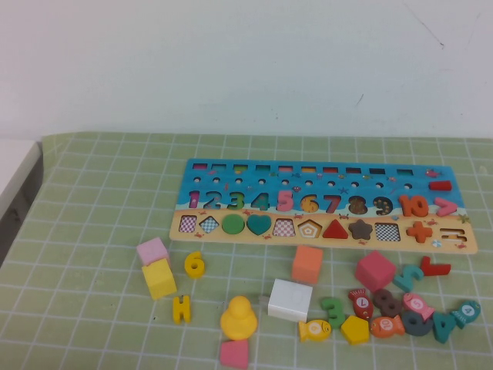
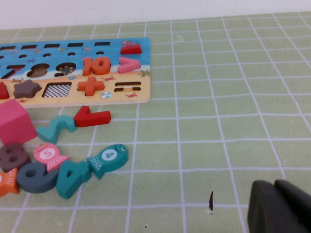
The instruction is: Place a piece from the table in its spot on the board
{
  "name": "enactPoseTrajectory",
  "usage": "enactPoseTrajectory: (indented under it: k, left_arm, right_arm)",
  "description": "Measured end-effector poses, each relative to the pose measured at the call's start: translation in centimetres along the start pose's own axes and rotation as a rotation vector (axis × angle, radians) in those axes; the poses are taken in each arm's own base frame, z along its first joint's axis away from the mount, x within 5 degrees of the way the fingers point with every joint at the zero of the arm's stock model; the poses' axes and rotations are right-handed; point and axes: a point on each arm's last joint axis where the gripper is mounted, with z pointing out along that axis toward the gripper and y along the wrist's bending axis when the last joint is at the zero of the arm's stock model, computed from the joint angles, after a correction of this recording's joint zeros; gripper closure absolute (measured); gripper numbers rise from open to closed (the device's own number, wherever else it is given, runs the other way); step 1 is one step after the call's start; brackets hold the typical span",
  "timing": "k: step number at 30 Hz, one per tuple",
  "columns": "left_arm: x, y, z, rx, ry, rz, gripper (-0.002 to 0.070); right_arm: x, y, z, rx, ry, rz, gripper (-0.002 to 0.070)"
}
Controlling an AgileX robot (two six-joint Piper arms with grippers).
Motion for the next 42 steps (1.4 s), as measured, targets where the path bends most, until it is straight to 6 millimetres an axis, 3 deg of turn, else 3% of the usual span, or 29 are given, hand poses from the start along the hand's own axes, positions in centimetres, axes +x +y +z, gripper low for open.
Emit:
enactPoseTrajectory:
  k: [6, 14, 22, 25, 28, 32, 35, 38, 42]
  left_arm:
    - [-2.4, 0.8, -0.3, -0.042, -0.275, -0.321, 0.0677]
    - [-3.8, 1.7, -1.0, -0.095, -0.470, -0.457, 0.0677]
    - [-4.4, 1.3, -1.2, -0.082, -0.502, -0.281, 0.0677]
    - [-6.5, 1.0, -1.6, -0.054, -0.465, -0.218, 0.0677]
    - [-10.2, 0.6, -1.6, -0.026, -0.370, -0.146, 0.0677]
    - [-14.7, 0.1, 0.2, 0.035, -0.099, -0.106, 0.0677]
    - [-16.7, -0.1, 2.8, 0.068, 0.113, -0.075, 0.0677]
    - [-17.0, 0.0, 6.0, 0.076, 0.240, -0.065, 0.0677]
    - [-15.3, 0.0, 10.7, 0.079, 0.403, -0.093, 0.0677]
  right_arm:
    - [0.0, 0.0, 0.0, 0.000, 0.000, 0.000, 0.0679]
    - [0.0, 0.0, 0.0, 0.000, 0.000, 0.000, 0.0679]
    - [0.0, 0.0, 0.0, 0.000, 0.000, 0.000, 0.0679]
    - [0.0, 0.0, 0.0, 0.000, 0.000, 0.000, 0.0679]
    - [0.0, 0.0, 0.0, 0.000, 0.000, 0.000, 0.0679]
    - [0.0, 0.0, 0.0, 0.000, 0.000, 0.000, 0.0679]
    - [0.0, 0.0, 0.0, 0.000, 0.000, 0.000, 0.0679]
    - [0.0, 0.0, 0.0, 0.000, 0.000, 0.000, 0.0679]
    - [0.0, 0.0, 0.0, 0.000, 0.000, 0.000, 0.0679]
